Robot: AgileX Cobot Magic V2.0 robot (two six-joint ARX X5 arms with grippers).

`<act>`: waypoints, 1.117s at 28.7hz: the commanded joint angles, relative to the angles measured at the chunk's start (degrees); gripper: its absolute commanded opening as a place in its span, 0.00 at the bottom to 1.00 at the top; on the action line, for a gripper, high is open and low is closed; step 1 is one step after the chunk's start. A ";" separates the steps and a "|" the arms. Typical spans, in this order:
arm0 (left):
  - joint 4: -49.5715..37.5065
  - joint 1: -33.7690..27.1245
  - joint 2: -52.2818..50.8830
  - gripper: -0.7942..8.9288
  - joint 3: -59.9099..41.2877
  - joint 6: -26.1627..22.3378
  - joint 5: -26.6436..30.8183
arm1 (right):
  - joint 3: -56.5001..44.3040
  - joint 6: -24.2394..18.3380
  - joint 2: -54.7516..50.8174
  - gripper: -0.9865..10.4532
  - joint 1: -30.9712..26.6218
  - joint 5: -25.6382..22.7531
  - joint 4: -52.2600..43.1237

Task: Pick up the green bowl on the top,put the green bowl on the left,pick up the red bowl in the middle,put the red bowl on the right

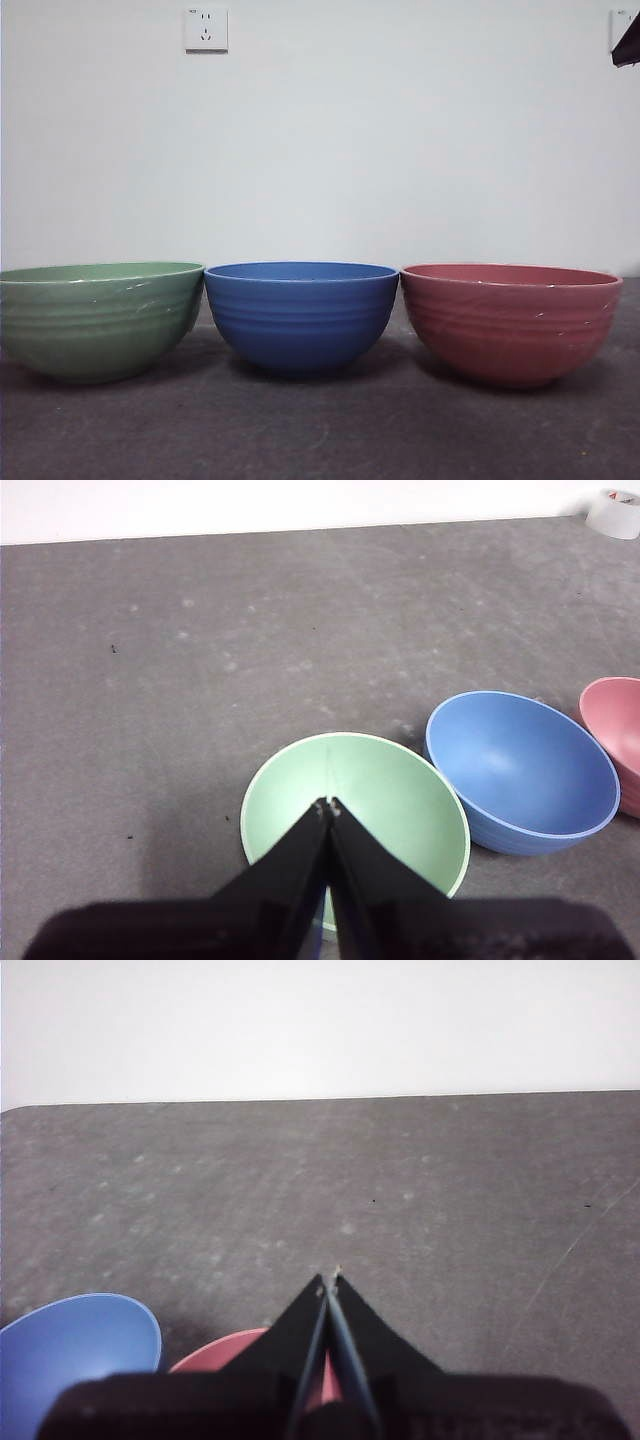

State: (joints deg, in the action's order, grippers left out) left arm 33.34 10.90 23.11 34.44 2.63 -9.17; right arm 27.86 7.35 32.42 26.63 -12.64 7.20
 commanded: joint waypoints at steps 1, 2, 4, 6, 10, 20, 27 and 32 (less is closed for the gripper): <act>-0.22 -0.09 -0.13 0.08 -0.33 0.42 0.02 | -0.33 0.72 -0.09 0.07 0.04 -0.17 -0.35; -0.22 -0.09 -0.13 0.08 -0.33 0.42 0.04 | -0.33 0.72 -0.09 0.07 0.04 -0.17 -0.31; 0.02 0.15 -0.61 0.08 -0.33 0.44 0.02 | -0.33 0.72 -0.09 0.07 0.04 -0.17 -0.28; 1.29 -0.22 -3.21 0.08 -0.33 -3.78 1.84 | -0.31 0.72 -0.09 0.07 0.04 -0.17 -0.22; 1.40 -2.84 -10.69 0.08 -2.51 -5.84 6.36 | -0.33 0.72 -0.09 0.07 0.04 -0.37 -0.22; -14.05 -9.18 -22.99 0.08 -22.47 -4.07 9.18 | -0.33 0.72 -0.09 0.07 0.04 -1.27 -0.22; -20.65 -9.79 -22.99 0.08 -31.85 -0.17 8.76 | -0.33 0.72 -0.09 0.07 0.04 -1.25 -0.04; -22.10 -9.79 -22.99 0.08 -33.99 0.83 8.74 | -0.31 0.72 -0.09 0.07 0.04 -1.22 0.00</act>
State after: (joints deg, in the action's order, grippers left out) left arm 11.40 1.28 0.32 1.39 2.63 -0.34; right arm 27.86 7.57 32.40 26.63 -13.67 7.51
